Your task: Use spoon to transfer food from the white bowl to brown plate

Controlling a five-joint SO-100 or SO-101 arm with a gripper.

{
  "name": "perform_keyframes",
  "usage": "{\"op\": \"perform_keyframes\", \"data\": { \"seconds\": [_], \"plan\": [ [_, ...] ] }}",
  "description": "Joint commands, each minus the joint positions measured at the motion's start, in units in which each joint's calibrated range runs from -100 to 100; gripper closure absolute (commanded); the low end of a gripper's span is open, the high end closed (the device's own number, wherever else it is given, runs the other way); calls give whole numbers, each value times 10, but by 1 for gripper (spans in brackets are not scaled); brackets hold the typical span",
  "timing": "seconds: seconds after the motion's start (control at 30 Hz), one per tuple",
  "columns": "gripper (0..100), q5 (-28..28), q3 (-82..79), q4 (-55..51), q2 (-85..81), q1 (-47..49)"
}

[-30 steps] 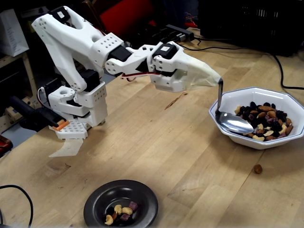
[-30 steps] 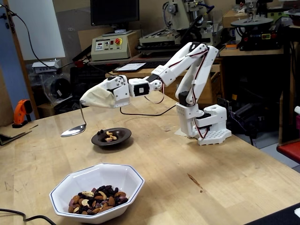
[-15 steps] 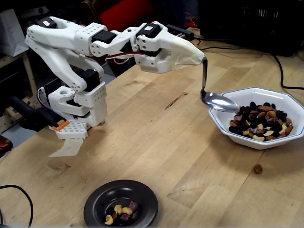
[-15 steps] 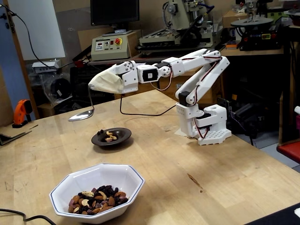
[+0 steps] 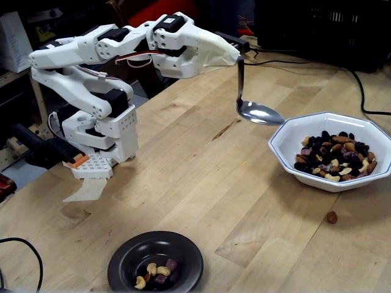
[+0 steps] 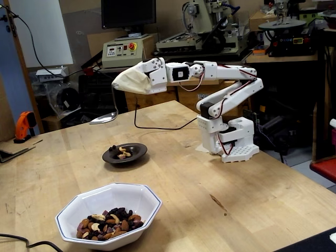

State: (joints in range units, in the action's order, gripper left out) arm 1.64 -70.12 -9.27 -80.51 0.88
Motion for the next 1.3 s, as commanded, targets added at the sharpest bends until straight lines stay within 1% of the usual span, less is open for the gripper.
{"op": "perform_keyframes", "data": {
  "seconds": [0.0,0.3,0.63,1.0,1.27],
  "plan": [
    [96,0,-11,-16,-56,5],
    [96,0,-80,-53,-184,5],
    [96,0,-141,-47,-190,5],
    [96,0,-163,-46,-190,5],
    [96,0,-202,50,-190,5]
  ]
}}
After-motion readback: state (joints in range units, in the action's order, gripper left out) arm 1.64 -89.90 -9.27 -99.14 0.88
